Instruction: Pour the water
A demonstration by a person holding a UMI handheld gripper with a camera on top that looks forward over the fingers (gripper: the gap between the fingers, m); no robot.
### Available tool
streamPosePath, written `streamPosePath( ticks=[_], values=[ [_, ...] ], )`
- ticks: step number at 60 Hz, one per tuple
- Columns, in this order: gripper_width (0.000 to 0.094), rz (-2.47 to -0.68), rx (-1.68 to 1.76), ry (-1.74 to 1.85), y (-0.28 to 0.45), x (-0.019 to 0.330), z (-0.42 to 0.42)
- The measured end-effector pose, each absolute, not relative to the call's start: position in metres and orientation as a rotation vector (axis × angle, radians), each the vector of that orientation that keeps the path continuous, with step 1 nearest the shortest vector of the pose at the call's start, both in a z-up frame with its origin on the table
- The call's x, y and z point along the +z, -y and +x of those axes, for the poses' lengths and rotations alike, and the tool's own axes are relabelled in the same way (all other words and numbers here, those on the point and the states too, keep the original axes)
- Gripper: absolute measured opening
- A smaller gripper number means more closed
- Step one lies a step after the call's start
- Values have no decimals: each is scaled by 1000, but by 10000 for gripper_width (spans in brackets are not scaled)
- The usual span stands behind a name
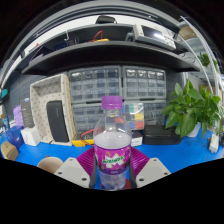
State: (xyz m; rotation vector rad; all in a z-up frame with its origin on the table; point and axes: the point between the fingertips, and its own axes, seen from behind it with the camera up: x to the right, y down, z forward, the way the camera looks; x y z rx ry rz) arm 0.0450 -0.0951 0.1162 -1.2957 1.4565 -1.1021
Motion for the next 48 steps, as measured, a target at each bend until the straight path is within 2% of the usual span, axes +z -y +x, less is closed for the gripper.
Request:
streamPosePath(
  ticks=[4, 9, 12, 23, 28, 34, 48],
  values=[
    [534, -1300, -1090, -1477, 96, 113, 43],
    [714, -1335, -1078, -1532, 97, 99, 35],
    [751, -1372, -1081, -1552, 96, 89, 27],
    [754, -1443, -1004, -1616, 77, 69, -28],
    [757, -1470, -992, -1638, 67, 74, -58],
    [755, -1492, -963, -1621, 45, 94, -89],
    [757, -1516, -959, -1462, -14, 170, -137]
  ],
)
